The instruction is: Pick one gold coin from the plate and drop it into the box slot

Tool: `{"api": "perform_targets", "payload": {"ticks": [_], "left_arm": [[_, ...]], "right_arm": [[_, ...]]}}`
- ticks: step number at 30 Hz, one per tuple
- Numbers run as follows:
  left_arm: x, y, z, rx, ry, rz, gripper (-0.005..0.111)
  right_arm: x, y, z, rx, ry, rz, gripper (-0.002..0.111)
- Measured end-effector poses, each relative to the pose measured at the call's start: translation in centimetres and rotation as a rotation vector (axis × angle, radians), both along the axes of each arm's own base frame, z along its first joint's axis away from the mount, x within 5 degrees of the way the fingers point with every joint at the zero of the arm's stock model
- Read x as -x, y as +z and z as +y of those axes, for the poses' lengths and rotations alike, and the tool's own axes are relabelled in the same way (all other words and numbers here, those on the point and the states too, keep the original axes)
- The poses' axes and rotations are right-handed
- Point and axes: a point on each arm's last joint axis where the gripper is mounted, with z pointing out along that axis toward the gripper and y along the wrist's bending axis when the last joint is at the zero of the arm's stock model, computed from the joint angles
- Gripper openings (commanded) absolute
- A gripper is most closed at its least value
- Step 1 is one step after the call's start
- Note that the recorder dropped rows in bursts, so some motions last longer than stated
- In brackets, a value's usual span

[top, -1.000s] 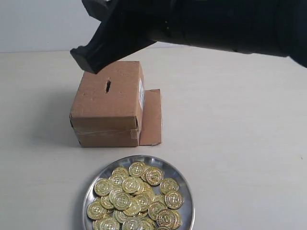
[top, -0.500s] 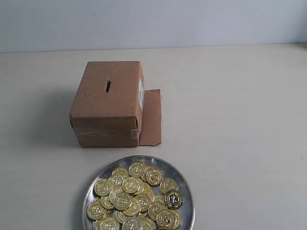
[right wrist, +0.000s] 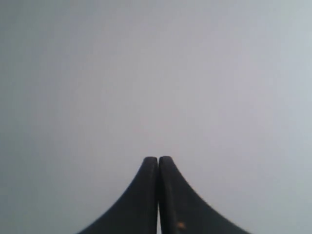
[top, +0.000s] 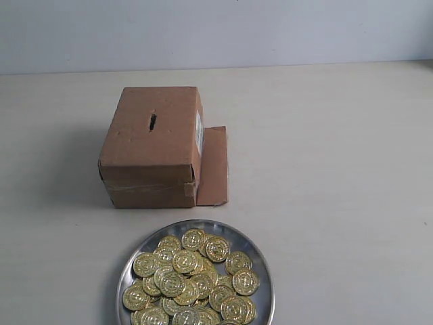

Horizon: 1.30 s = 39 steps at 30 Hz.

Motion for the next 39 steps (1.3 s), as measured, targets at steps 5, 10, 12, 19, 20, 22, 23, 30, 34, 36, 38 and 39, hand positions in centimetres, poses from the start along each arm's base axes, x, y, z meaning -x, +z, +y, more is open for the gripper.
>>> {"api": "perform_targets", "payload": {"ticks": [5,10,12,19,20,22,23,30,34,36,38,39], "left_arm": [[0.2,-0.8,0.0,0.000,0.002,0.009,0.000],[0.2,-0.9,0.0,-0.001,0.002,0.011,0.000],[0.2,-1.0,0.0,-0.001,0.000,0.009,0.000],[0.5,-3.3,-0.4,-0.008,-0.050,-0.059,0.000],[0.6,-3.9,-0.5,-0.007,-0.062,-0.076,0.000],[0.8,-5.0,-0.8,0.011,-0.097,-0.126,0.000],[0.9,-5.7,-0.9,0.021,-0.115,-0.147,0.000],[0.2,-11.1,-1.6,0.026,-0.182,-0.168,0.000],[-0.4,-13.6,-1.8,0.027,-0.198,-0.122,0.000],[-0.5,-14.3,-1.9,0.029,-0.204,-0.112,0.000],[-0.6,-14.8,-2.0,0.028,-0.207,-0.101,0.000],[-0.6,-15.0,-2.0,0.028,-0.207,-0.096,0.000]], "right_arm": [[5.3,0.8,-0.7,-0.018,-0.014,-0.144,0.000],[9.0,1.0,-1.1,-0.029,-0.014,-0.243,0.000],[9.8,0.9,-1.2,-0.034,-0.013,-0.262,0.000],[9.1,-0.9,-1.0,-0.040,0.010,-0.192,0.000],[8.6,-1.7,-1.0,-0.036,0.012,-0.163,0.000],[7.5,-3.8,-0.8,-0.031,0.020,-0.091,0.000],[6.9,-5.0,-0.7,-0.034,0.023,-0.054,0.000],[2.5,-14.2,-0.1,-0.040,0.048,0.260,0.000],[1.5,-18.5,0.0,-0.039,0.050,0.381,0.000],[1.4,-20.5,0.0,-0.056,0.056,0.426,0.000],[1.5,-22.3,0.0,-0.071,0.060,0.461,0.000],[1.5,-23.3,0.0,-0.076,0.061,0.480,0.000]]}}
